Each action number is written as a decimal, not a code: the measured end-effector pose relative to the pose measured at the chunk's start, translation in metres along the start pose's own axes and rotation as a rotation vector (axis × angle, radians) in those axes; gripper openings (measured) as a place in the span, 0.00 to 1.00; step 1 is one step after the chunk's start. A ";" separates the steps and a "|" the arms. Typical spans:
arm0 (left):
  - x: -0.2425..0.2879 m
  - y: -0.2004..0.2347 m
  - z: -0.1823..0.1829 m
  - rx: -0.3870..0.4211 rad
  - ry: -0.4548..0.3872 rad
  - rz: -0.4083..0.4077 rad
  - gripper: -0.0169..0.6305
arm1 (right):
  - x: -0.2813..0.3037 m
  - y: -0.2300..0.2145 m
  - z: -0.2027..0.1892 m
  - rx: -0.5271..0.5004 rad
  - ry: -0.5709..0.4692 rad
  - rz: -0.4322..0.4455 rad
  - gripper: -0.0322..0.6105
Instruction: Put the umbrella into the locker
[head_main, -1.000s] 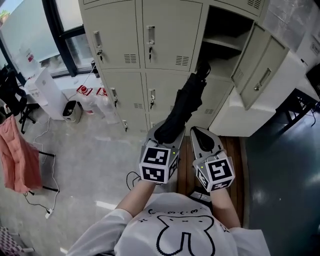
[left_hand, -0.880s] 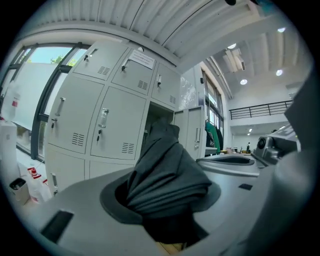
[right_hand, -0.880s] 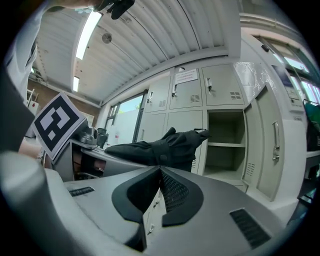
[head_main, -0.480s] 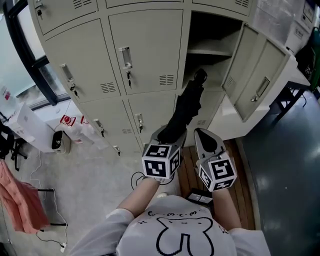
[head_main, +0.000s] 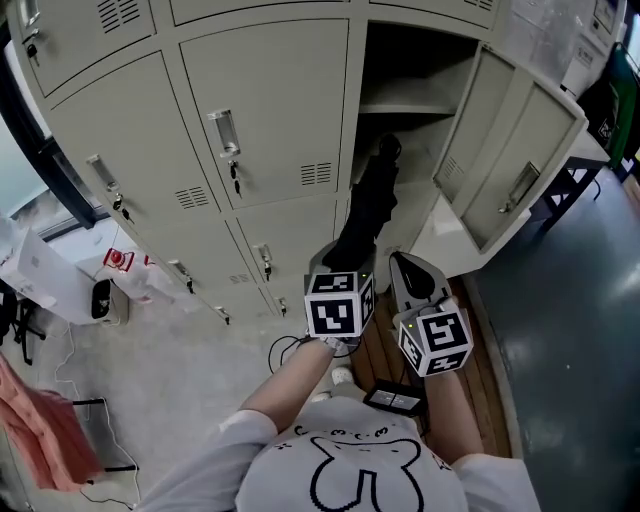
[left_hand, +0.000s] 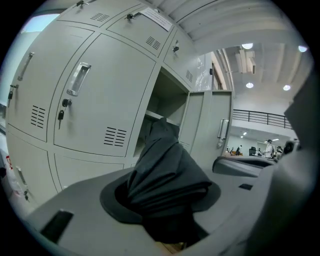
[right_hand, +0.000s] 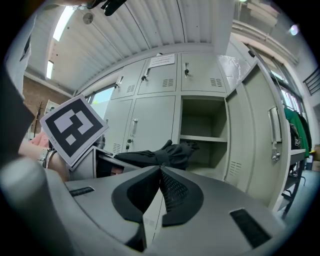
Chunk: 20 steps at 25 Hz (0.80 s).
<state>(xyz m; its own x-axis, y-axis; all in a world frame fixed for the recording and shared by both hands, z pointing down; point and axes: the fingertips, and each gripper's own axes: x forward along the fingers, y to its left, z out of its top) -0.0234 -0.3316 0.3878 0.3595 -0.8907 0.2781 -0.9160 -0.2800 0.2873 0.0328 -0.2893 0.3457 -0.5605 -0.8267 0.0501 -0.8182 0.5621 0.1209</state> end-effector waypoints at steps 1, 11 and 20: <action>0.007 -0.002 0.000 0.000 0.004 0.000 0.37 | 0.003 -0.005 0.000 0.002 -0.001 -0.004 0.09; 0.095 -0.005 0.009 -0.016 0.065 0.058 0.37 | 0.040 -0.068 -0.010 0.014 0.013 0.000 0.09; 0.179 0.010 0.016 -0.035 0.149 0.122 0.37 | 0.081 -0.122 -0.023 0.022 0.021 -0.002 0.09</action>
<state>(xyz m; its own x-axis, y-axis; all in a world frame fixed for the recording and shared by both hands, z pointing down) 0.0291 -0.4998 0.4263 0.2713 -0.8538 0.4444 -0.9485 -0.1588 0.2741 0.0900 -0.4255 0.3580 -0.5559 -0.8282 0.0709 -0.8223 0.5604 0.0989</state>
